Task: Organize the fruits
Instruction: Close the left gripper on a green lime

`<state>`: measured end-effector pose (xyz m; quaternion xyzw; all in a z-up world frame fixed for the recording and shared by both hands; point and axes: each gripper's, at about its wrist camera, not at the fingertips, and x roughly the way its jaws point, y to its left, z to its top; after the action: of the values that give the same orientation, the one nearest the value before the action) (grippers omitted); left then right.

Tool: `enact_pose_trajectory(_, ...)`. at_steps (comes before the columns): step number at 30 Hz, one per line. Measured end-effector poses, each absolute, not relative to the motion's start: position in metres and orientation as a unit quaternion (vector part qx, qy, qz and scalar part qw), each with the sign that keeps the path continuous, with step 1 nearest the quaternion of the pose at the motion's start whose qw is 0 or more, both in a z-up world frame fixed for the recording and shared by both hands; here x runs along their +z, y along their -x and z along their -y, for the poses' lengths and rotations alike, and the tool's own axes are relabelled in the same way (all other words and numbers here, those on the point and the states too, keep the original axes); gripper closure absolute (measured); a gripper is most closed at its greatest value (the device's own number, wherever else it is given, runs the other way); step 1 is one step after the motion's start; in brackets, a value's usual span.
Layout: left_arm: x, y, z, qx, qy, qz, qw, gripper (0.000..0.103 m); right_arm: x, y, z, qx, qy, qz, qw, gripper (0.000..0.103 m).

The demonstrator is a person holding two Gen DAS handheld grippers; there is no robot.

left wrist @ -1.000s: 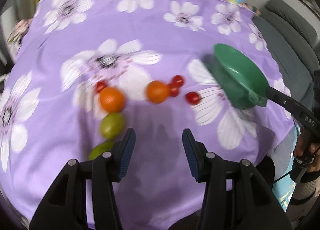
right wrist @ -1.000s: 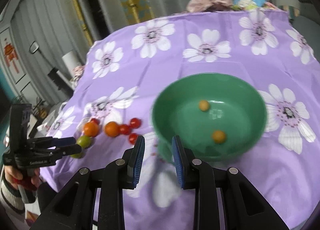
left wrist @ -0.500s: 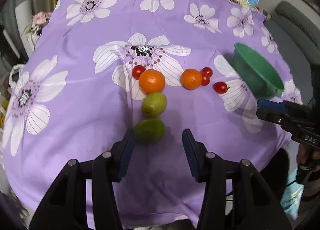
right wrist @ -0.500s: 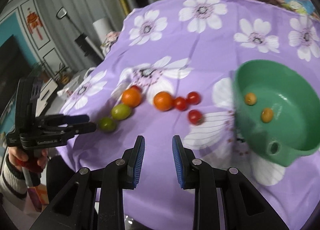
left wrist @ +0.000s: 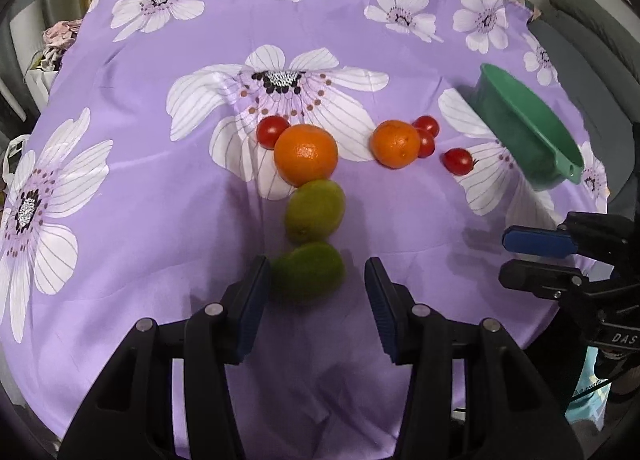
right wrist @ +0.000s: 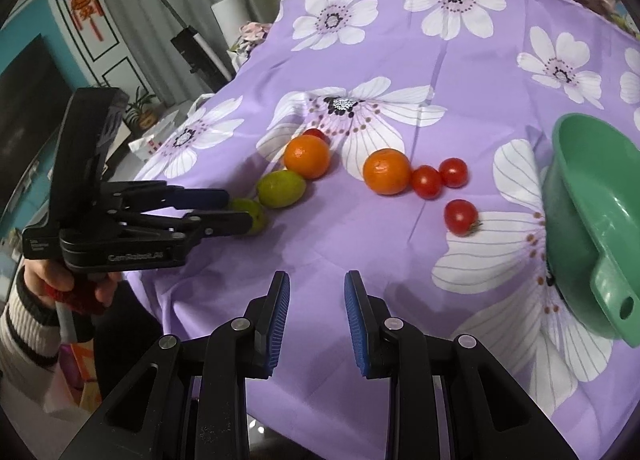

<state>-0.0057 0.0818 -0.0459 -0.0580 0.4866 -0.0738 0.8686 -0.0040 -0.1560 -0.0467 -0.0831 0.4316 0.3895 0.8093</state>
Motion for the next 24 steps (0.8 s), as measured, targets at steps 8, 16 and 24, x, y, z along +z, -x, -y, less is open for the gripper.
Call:
enact_pose_trajectory(8, -0.056, 0.001, -0.062, -0.142, 0.095, -0.503, 0.848, 0.061, -0.053, -0.003, 0.15, 0.384, 0.085, -0.445, 0.805, 0.075)
enact_pose_trajectory(16, -0.057, -0.002, -0.058, -0.145, 0.106, -0.498, 0.848, 0.061, -0.061, -0.03, 0.153, 0.401, 0.0, -0.476, 0.782, 0.075)
enact_pose_trajectory(24, -0.058, 0.005, -0.054, -0.146, 0.074, -0.501, 0.85, 0.064, -0.076, -0.052, 0.121, 0.443, -0.071, -0.518, 0.728, 0.069)
